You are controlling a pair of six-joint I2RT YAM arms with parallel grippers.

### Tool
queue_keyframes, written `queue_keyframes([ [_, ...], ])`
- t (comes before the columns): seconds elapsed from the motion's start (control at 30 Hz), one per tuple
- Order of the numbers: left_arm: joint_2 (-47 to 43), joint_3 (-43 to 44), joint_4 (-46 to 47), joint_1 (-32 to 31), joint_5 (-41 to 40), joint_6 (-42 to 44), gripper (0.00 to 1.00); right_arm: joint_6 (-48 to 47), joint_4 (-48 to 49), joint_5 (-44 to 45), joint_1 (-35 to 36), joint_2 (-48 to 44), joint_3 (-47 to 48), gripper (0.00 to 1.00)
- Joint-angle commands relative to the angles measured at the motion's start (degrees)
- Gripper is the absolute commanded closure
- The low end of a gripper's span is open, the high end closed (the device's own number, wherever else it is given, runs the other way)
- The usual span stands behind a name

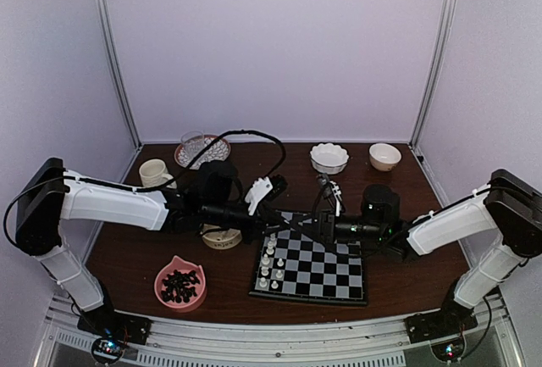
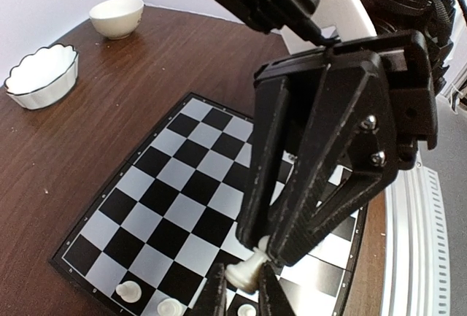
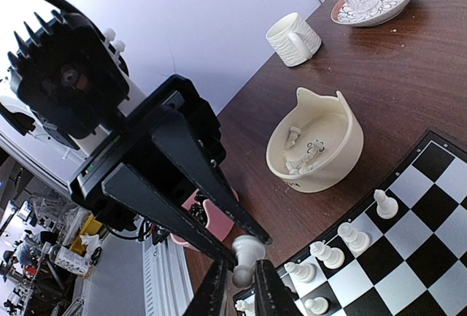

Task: Set up the chess pieces on the board
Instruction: Pass from the left arm to the right

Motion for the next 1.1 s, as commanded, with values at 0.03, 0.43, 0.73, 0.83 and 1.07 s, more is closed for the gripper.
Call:
queue_keyframes([
  [0.03,0.0,0.5,1.7,-0.4,-0.3,0.7,0.9,0.2,0.8,-0.8,-0.1,0.8,1.6,0.87],
  [0.43,-3.6,-3.6,4.4,-0.3,0.2,0.8,0.69,-4.6,-9.0,3.5,-0.4,-3.2,2.3,1.0],
  [0.73,-18.3,-11.5,5.5,0.6,-11.9,-0.6,0.5,-20.9,-40.8,6.8,-0.6,-7.9,12.3,1.0],
  [0.83,-21.7,-13.7,4.3,1.1,-20.7,-2.5,0.48,-24.4,-51.7,9.2,-0.2,-7.8,16.9,1.0],
  [1.07,-28.7,-16.5,1.0,1.2,-43.1,-3.9,0.47,-29.0,-72.7,15.2,2.9,-3.9,29.0,1.0],
])
